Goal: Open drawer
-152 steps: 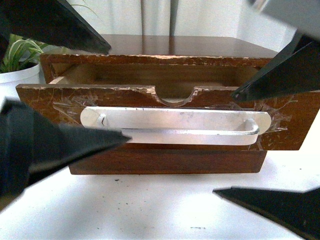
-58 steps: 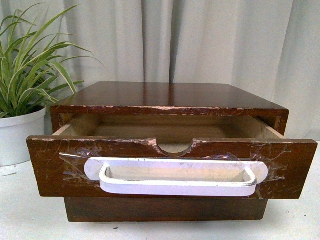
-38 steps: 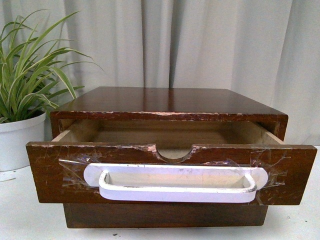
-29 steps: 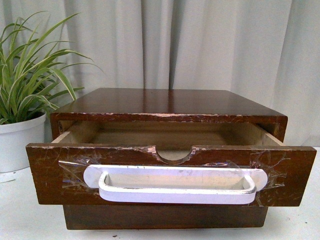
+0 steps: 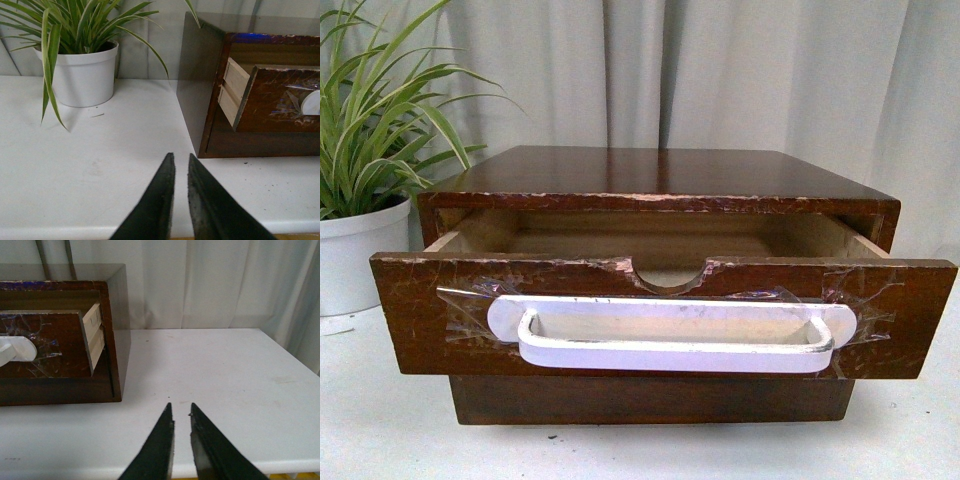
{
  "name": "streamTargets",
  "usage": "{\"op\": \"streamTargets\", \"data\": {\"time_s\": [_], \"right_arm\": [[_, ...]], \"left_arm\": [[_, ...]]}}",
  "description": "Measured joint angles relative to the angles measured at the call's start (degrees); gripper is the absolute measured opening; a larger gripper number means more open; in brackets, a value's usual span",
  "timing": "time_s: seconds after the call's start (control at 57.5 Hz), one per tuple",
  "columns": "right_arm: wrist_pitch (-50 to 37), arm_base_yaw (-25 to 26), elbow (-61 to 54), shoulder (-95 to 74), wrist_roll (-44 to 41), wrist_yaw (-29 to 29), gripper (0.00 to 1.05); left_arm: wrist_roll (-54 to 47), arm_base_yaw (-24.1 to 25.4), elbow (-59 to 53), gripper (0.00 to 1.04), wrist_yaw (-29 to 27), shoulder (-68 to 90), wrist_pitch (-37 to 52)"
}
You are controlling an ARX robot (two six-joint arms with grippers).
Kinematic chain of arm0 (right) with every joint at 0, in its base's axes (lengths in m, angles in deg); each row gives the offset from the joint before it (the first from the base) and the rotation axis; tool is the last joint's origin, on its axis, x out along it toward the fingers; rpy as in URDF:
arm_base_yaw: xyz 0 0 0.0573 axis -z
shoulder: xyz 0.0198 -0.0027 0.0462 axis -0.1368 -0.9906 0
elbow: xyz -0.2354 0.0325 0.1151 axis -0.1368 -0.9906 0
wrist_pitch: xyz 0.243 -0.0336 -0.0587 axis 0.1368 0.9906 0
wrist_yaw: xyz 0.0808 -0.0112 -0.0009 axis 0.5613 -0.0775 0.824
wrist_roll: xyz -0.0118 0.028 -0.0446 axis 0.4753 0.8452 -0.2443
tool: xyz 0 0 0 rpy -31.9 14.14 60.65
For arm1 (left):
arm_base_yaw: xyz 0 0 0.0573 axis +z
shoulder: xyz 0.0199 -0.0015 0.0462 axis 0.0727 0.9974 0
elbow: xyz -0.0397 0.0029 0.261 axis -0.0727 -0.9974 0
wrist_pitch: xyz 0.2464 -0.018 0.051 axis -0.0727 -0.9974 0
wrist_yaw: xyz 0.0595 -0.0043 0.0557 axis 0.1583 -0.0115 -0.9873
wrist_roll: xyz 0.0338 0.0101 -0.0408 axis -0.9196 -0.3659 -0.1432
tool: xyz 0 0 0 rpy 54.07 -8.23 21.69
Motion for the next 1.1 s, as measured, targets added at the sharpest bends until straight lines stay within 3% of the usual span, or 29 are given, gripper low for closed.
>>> {"op": "streamTargets", "data": {"time_s": [0.435,0.504,1.096], "right_arm": [[0.0,0.0,0.0,0.0,0.0,0.0,0.87],[0.0,0.0,0.0,-0.02,0.09,0.0,0.98],[0.0,0.0,0.0,0.0,0.13,0.0,0.96]], "left_arm": [[0.02,0.02,0.0,0.96,0.0,0.0,0.0],[0.0,0.02,0.0,1.0,0.0,0.0,0.0],[0.02,0.02,0.0,0.98,-0.02,0.0,0.0]]}}
